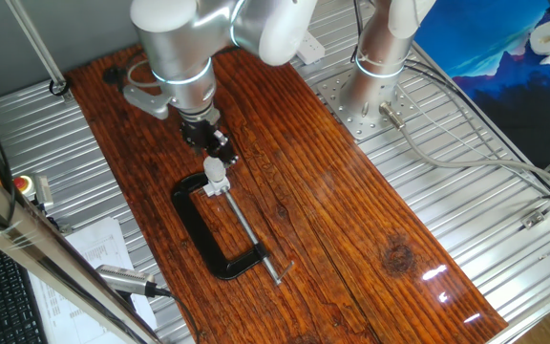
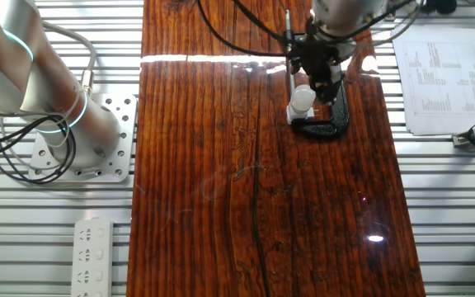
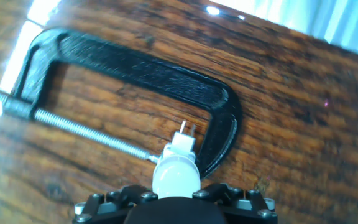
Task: Install the light bulb by rotating it
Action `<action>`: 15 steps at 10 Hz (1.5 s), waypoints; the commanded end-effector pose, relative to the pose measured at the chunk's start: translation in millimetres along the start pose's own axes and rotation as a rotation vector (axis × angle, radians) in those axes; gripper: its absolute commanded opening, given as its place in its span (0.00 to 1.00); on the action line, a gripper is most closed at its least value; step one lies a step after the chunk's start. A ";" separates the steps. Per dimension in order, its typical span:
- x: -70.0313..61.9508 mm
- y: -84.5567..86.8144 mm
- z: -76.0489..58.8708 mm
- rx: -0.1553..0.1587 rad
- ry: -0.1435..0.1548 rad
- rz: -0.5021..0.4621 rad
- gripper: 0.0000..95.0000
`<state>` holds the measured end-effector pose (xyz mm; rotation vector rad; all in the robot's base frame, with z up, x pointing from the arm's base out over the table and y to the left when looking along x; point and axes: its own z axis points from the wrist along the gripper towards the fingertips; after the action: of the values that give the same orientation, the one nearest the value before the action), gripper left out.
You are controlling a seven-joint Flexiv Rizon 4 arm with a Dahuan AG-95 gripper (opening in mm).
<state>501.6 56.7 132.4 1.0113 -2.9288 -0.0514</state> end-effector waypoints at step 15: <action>-7.3 21.6 17.4 0.130 0.060 -1.717 0.60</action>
<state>493.0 79.4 119.4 2.7873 -1.3962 0.0790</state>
